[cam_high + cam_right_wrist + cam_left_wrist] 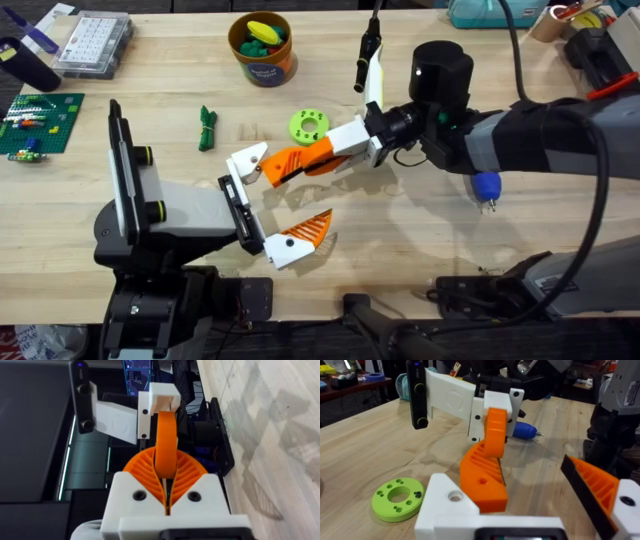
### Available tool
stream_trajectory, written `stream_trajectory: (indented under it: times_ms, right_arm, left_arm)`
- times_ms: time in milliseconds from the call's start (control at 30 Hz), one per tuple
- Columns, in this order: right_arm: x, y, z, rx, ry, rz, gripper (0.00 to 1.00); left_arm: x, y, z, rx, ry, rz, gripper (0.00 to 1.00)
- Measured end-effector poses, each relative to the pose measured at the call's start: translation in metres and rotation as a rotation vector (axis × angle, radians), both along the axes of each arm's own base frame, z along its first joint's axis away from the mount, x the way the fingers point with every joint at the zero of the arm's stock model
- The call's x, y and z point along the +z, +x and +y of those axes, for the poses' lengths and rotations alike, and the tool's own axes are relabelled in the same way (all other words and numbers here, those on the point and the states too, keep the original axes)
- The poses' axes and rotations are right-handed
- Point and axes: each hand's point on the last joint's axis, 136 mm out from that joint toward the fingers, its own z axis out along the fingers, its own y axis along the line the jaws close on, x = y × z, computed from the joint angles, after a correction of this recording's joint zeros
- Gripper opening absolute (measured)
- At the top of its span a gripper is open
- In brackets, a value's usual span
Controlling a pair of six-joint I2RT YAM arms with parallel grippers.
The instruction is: Pick up the gripper from the table and insert it into the empty holder that is missing its gripper. Then pick up a screw, insert it into the mounting hole, and use the screwdriver to tighten it. Finally, clean up the table by picking up the vegetable and placing it into the bucket.
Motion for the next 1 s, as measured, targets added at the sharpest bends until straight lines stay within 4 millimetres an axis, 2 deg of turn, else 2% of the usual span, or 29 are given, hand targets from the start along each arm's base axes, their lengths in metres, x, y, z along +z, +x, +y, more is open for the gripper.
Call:
stream_trajectory:
  times_ms: [700,1000]
  right_arm:
    - [-0.0059,-0.0007,-0.0006,-0.007,-0.031,0.057,0.016]
    - [0.0038,-0.0008,-0.0002,0.011,0.023,-0.038,0.016]
  left_arm:
    - [0.0000,0.0002,0.0000,0.000,0.000,0.002,0.986]
    - [-0.0001,-0.0001,-0.0001,-0.002,0.000,0.003,0.986]
